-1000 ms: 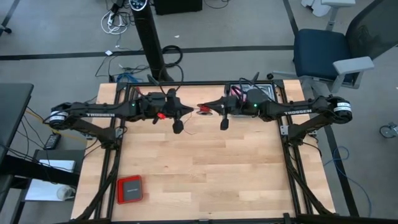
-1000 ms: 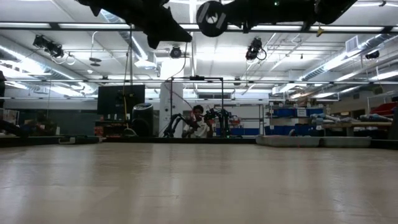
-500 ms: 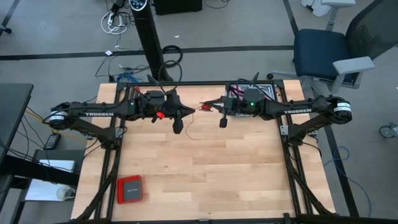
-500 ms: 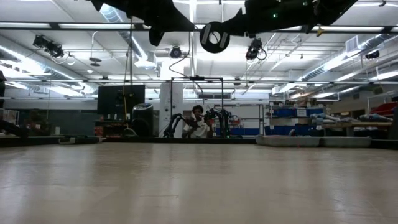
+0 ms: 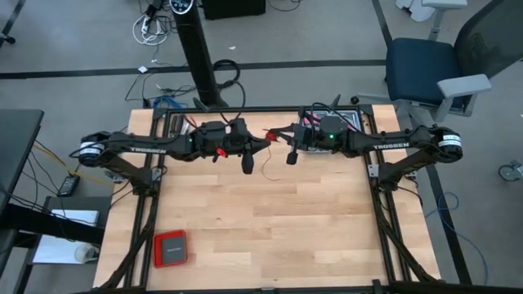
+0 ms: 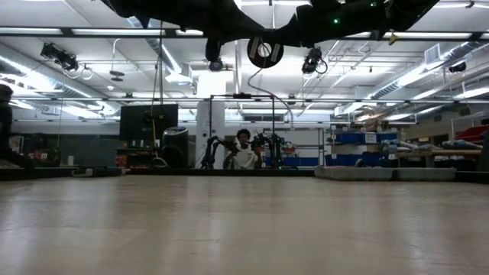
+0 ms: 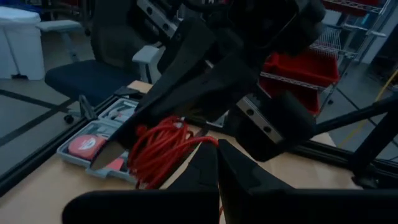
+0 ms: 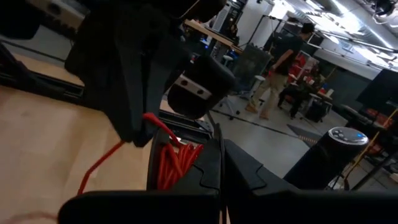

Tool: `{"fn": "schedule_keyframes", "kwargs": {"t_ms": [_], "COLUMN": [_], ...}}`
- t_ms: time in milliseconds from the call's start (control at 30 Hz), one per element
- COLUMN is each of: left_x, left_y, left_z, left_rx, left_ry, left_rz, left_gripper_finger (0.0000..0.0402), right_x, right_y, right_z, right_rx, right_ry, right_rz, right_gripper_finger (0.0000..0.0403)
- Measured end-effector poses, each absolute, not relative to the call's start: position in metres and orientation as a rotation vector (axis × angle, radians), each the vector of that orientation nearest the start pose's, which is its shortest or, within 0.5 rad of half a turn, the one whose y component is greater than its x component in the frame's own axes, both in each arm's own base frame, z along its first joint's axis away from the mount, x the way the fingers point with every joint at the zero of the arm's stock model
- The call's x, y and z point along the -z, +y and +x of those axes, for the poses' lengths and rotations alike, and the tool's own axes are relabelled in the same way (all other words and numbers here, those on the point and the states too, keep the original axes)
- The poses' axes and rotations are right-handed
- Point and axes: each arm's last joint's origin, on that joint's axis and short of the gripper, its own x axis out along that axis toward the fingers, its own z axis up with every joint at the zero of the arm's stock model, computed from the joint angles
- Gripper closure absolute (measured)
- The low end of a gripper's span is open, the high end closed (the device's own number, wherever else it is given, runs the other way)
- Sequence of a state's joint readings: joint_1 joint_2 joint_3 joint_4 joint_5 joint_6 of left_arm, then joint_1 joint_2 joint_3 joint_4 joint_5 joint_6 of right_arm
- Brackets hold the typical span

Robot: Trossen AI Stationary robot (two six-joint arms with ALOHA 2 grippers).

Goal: Coil cords
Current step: Coil the red cable wire onto the black spool

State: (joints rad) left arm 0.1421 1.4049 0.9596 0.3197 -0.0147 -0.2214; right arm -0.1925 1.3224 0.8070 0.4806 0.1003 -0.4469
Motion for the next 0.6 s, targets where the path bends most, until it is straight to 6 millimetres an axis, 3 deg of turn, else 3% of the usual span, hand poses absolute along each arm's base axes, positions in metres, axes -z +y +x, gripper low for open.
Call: {"fn": "schedule_keyframes", "kwargs": {"t_ms": [600], "left_x": [-0.2953], "left_y": [0.0391], "left_z": [0.3228], "left_rx": [-0.131], "left_ry": [0.106], "left_rz": [-0.223], "left_gripper_finger": [0.0363], "right_x": [-0.2857], "right_y": [-0.0595], "right_z": [0.2883], "right_rx": [0.29], "right_ry": [0.114], "right_rz": [-0.406], "right_gripper_finger": [0.0399]}}
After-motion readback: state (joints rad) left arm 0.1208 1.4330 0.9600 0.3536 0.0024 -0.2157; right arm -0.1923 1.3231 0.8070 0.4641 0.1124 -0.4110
